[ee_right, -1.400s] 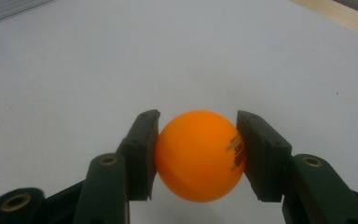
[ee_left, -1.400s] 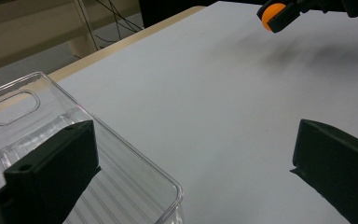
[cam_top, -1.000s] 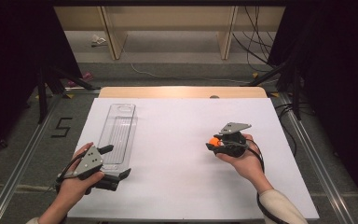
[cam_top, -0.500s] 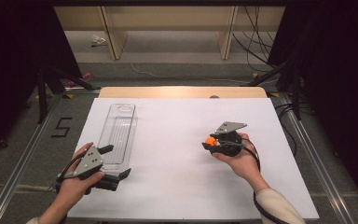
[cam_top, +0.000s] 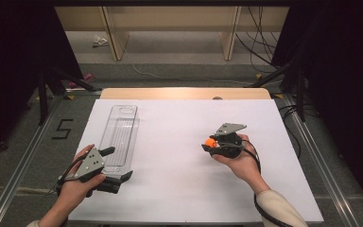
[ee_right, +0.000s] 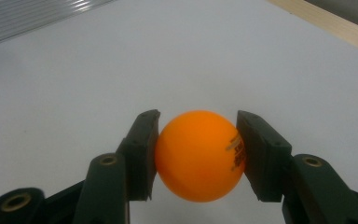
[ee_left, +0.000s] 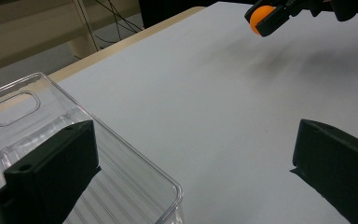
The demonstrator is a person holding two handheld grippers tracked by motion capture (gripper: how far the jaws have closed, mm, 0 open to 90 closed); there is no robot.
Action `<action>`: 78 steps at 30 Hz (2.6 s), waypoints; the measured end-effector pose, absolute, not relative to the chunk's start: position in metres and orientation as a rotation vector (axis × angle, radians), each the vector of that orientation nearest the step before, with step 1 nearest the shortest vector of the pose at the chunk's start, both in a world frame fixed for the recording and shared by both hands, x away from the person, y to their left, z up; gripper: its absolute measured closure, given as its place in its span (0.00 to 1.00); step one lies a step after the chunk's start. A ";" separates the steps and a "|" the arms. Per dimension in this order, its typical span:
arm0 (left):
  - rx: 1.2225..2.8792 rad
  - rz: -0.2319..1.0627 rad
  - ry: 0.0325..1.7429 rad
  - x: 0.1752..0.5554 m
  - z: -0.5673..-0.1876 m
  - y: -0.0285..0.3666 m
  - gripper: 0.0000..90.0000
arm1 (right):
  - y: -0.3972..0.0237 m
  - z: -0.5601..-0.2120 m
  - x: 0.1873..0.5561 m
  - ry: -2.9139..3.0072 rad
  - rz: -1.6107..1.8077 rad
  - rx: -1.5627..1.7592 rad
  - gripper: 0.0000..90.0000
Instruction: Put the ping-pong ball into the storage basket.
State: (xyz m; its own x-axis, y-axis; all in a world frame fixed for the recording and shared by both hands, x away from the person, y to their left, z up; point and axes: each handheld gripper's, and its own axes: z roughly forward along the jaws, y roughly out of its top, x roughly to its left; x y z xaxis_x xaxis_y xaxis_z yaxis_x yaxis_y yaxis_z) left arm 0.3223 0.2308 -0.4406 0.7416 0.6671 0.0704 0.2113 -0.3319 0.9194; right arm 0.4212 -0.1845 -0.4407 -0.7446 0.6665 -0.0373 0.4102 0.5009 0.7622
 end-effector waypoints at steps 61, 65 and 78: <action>1.889 0.541 0.676 0.322 -0.440 0.231 0.00 | -0.153 -0.438 0.430 2.433 1.144 0.844 0.57; 1.891 0.540 0.675 0.322 -0.440 0.231 0.00 | -0.151 -0.438 0.431 2.436 1.145 0.842 0.57; 1.891 0.539 0.674 0.322 -0.440 0.231 0.00 | -0.143 -0.438 0.433 2.440 1.156 0.832 0.57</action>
State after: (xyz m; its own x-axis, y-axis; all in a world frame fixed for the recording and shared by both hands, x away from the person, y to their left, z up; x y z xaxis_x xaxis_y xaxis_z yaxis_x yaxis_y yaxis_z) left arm 0.3221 0.2311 -0.4402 0.7435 0.6653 0.0673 0.2121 -0.3301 0.9198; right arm 0.4331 -0.1428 -0.4384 -0.7811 0.6234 -0.0343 0.3684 0.5046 0.7808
